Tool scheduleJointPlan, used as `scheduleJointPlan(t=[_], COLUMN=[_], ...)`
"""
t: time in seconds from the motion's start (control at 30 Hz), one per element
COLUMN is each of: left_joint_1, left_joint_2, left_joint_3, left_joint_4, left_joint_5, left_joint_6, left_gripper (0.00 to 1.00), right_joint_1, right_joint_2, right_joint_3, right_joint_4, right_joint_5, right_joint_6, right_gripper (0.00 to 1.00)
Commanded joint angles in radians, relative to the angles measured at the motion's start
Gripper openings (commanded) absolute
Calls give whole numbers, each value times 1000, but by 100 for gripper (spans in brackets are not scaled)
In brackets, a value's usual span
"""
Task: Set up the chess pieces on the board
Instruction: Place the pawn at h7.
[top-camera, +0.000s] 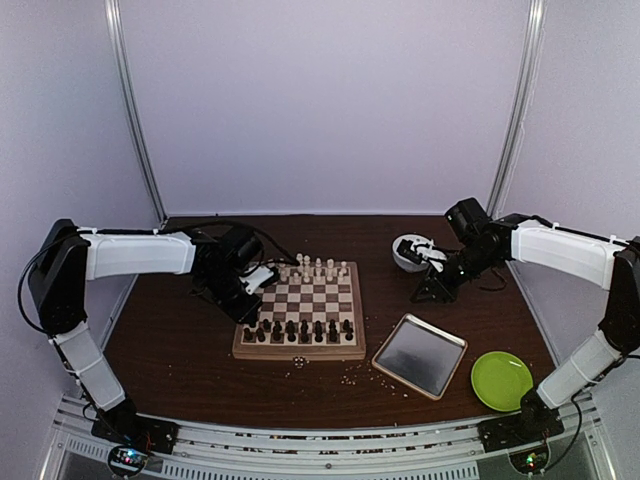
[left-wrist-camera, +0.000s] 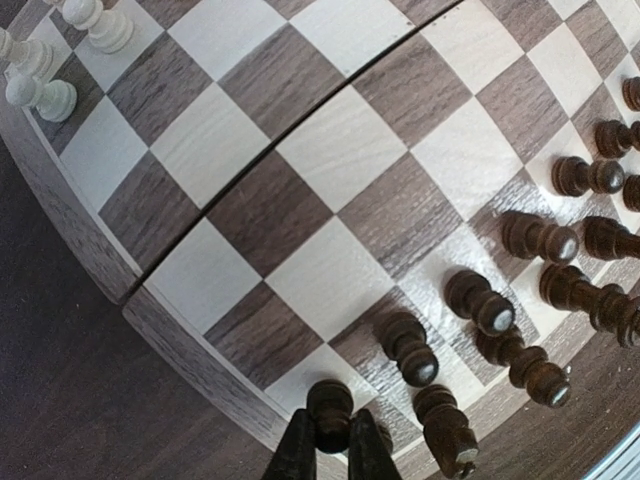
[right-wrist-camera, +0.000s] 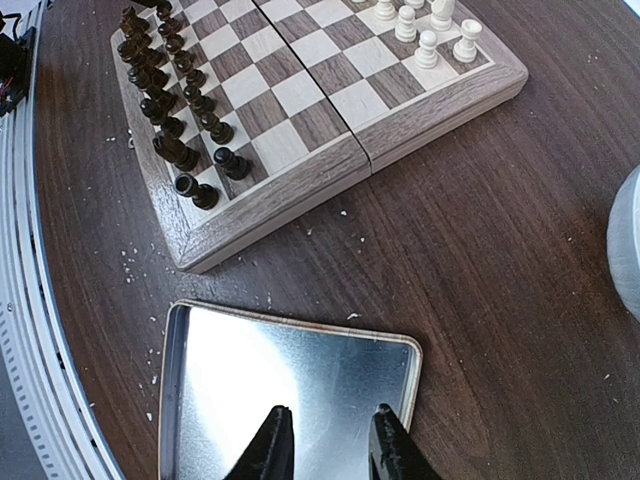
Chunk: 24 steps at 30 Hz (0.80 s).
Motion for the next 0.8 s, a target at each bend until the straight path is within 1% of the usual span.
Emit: scheduleJointPlan(t=[0.0, 0.1, 0.33, 0.5, 0.6, 0.77], left_joint_1=[7, 7, 7, 8, 7, 9], left_joint_2=[5, 6, 0, -23, -55, -116], left_joint_3=[-15, -22, -18, -5, 29, 140], left_joint_4=[24, 24, 23, 22, -12, -108], left_joint_5=[-9, -21, -23, -29, -53, -121], left_joint_6=[9, 6, -1, -3, 1, 43], left_gripper=[6, 8, 24, 29, 31, 38], right_joint_1=[-5, -4, -6, -5, -5, -9], right_joint_2=[9, 11, 7, 2, -11, -71], right_joint_3=[30, 29, 31, 32, 53, 103], right_joint_4=[-9, -10, -12, -11, -27, -50], right_joint_5=[-12, -14, -12, -12, -14, 14], right_joint_6=[-12, -12, -11, -6, 1, 18], right_gripper=[26, 27, 27, 26, 27, 27])
